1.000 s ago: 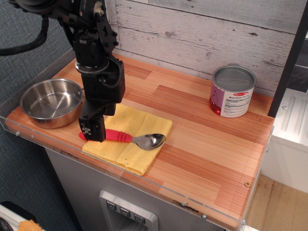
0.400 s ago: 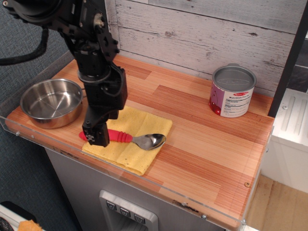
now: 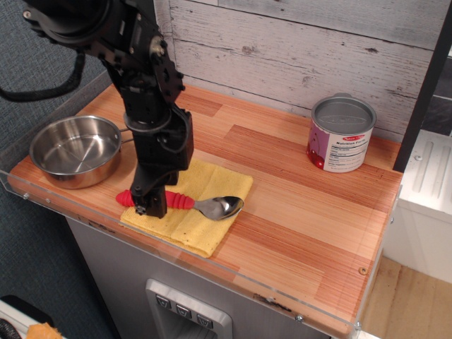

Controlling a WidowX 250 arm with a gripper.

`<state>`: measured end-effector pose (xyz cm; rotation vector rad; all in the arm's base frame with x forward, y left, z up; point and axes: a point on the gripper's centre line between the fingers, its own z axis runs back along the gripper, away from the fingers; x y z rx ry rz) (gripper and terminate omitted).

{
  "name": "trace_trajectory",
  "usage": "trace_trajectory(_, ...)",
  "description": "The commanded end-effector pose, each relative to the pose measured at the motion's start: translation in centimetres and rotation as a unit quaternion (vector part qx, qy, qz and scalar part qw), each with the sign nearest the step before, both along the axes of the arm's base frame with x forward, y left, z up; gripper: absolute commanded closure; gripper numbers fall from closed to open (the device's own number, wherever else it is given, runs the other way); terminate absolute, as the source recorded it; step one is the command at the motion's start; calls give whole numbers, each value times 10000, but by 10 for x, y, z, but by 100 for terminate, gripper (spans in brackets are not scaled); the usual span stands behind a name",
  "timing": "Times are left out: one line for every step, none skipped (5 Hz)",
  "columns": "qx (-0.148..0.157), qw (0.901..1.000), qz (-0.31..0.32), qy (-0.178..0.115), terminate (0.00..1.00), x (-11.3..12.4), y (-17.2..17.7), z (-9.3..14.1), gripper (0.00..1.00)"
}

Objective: Move the spoon to the left of the can.

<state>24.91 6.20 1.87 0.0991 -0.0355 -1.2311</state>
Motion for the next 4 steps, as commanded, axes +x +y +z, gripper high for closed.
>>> trace_trajectory(87, 9999, -53, -105, 0, 10, 5, 0, 0)
trace_trajectory(20, 9999, -72, -130, 0, 8, 4, 4, 0)
trace_trajectory(-27, 9997, 76, -213, 0, 8, 8, 14, 100)
trace_trajectory(-114, 9992, 268, -285, 0, 9, 10, 28, 100)
